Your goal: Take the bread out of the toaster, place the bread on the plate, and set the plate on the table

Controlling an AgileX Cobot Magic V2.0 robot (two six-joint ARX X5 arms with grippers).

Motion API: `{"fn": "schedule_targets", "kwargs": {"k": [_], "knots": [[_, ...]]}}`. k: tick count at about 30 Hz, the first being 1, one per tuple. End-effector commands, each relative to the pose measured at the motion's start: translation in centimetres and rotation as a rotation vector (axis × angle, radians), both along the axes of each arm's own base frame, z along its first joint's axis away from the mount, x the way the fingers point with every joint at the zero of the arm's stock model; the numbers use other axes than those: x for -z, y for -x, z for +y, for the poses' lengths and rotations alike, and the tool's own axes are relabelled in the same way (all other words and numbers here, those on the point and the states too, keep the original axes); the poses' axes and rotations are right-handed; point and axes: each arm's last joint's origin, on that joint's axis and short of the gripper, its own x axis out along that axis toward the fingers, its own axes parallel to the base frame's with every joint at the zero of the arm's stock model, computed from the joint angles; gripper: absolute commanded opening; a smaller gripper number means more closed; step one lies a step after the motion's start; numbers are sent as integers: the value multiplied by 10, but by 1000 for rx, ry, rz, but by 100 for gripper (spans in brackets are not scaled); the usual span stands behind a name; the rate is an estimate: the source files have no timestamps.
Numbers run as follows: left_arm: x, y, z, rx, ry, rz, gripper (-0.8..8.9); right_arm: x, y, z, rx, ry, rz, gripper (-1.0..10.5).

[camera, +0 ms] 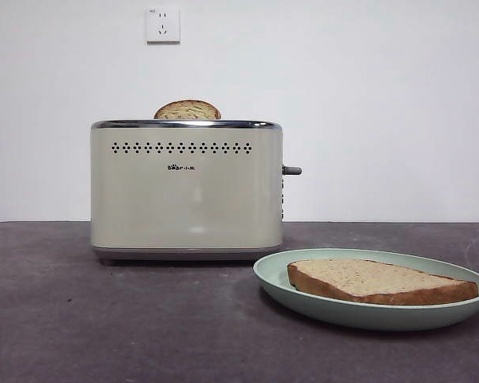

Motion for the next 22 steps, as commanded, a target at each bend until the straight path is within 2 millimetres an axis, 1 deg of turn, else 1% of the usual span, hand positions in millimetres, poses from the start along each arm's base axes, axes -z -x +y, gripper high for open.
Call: {"fn": "schedule_targets", "kwargs": {"k": [1,2,9,22], "knots": [[16,1,2,-52,16,135,-4,1,-1,0,0,4,-4,1],[19,2,2,-49,12,169,-4,1,-1,0,0,4,-4,1],[19,2,1,3,-8,166,-4,1,-1,0,0,4,-4,1],[19,2,1,1,-8,162,-4,1,-1,0,0,4,-4,1]]}}
